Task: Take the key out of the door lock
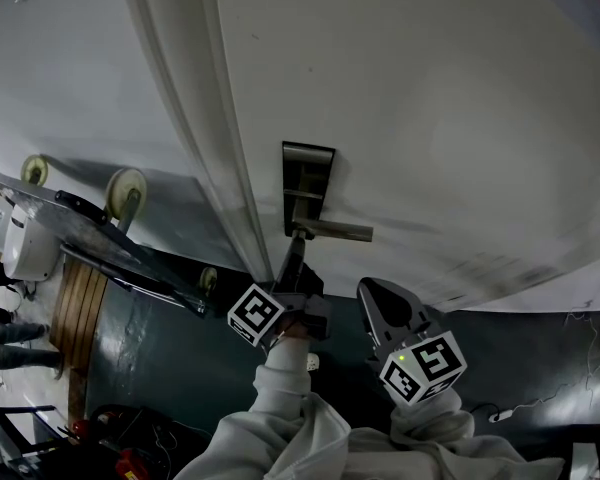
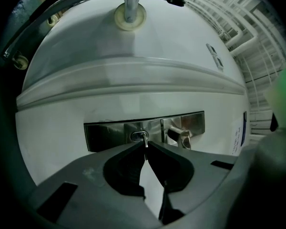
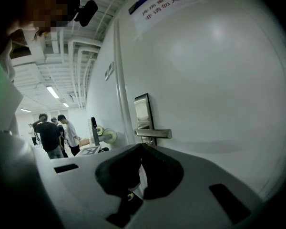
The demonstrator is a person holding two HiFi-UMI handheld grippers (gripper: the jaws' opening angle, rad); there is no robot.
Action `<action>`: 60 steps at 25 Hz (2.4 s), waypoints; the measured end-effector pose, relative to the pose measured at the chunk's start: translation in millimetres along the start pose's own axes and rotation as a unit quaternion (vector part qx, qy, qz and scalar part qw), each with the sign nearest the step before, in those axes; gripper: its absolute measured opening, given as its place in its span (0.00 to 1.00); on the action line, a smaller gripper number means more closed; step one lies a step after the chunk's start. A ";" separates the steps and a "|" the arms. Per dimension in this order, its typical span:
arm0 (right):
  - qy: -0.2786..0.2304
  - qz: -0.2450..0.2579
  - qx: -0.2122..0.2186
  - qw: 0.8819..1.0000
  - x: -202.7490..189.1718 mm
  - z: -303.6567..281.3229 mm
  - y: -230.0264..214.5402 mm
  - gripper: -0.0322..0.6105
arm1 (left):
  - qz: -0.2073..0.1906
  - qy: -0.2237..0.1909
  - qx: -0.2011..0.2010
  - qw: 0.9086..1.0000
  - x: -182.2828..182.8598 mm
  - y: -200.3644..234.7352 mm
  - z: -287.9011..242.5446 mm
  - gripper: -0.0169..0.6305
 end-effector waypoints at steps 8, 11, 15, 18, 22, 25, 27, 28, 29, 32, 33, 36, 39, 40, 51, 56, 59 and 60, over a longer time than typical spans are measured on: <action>0.000 0.000 0.007 1.000 -4.6 4.3 5.8 0.13 | 0.003 0.000 -0.001 1.000 -2.8 -1.2 17.5 0.06; -0.001 0.000 0.010 1.000 -4.3 5.3 7.3 0.13 | 0.009 -0.004 -0.009 1.000 -2.7 -5.5 19.6 0.07; -0.006 0.002 0.016 1.000 -0.9 6.3 7.2 0.13 | -0.016 0.002 0.010 1.000 1.0 -8.4 24.4 0.07; -0.006 0.002 0.024 1.000 -0.3 6.4 8.3 0.13 | -0.017 -0.002 0.011 1.000 2.1 -13.0 28.9 0.07; -0.003 0.001 0.037 0.999 -0.1 5.8 10.1 0.13 | -0.019 -0.013 0.020 1.000 3.4 -12.5 39.4 0.06; -0.003 0.002 0.051 0.999 1.1 4.3 11.7 0.13 | -0.028 -0.025 0.022 0.999 8.3 -15.2 45.1 0.07; -0.002 0.003 0.058 0.998 1.9 3.2 12.5 0.13 | -0.036 -0.029 0.036 0.998 12.1 -13.1 50.9 0.07; -0.002 0.003 0.062 0.998 2.4 2.9 12.9 0.13 | -0.041 -0.031 0.041 0.998 13.8 -13.0 53.6 0.07; -0.001 0.003 0.064 0.998 2.9 2.8 13.3 0.13 | -0.046 -0.034 0.045 0.997 15.3 -13.7 55.8 0.07; 0.000 0.002 0.072 0.997 4.6 2.4 13.9 0.13 | -0.065 -0.037 0.048 0.996 18.0 -17.8 61.1 0.07; -0.001 0.002 0.074 0.997 5.2 2.3 13.7 0.13 | -0.074 -0.036 0.049 0.995 18.5 -19.5 62.7 0.06; 0.000 -0.001 0.077 0.997 6.2 2.0 13.0 0.13 | -0.091 -0.037 0.049 0.994 20.8 -24.6 67.9 0.06; -0.001 -0.011 0.083 0.996 7.2 1.3 13.0 0.13 | -0.110 -0.038 0.054 0.992 25.6 -28.3 73.9 0.07; -0.002 -0.013 0.085 0.996 7.4 1.4 13.1 0.13 | -0.120 -0.038 0.058 0.990 27.3 -29.4 76.6 0.07; -0.005 -0.026 0.108 0.994 8.5 -2.7 14.4 0.13 | -0.315 0.000 0.091 0.945 36.6 -51.2 92.8 0.07; -0.011 -0.029 0.109 0.994 14.5 -2.8 10.0 0.13 | -0.419 0.030 0.093 0.903 33.2 -75.0 97.1 0.07; -0.013 -0.030 0.111 0.993 17.9 -4.0 6.9 0.13 | -0.488 0.048 0.091 0.867 31.1 -90.6 100.1 0.07; -0.014 -0.030 0.111 0.993 19.1 -3.9 5.4 0.13 | -0.509 0.054 0.091 0.855 29.9 -95.8 101.1 0.07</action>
Point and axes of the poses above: the fingertips, and each gripper's own axes: z backward along the fingers, y to its left, x out of its top, the point moved 2 cm from there along z, backward along the fingers, and after that the axes turned 9 degrees about -z, right-handed, at the moved point
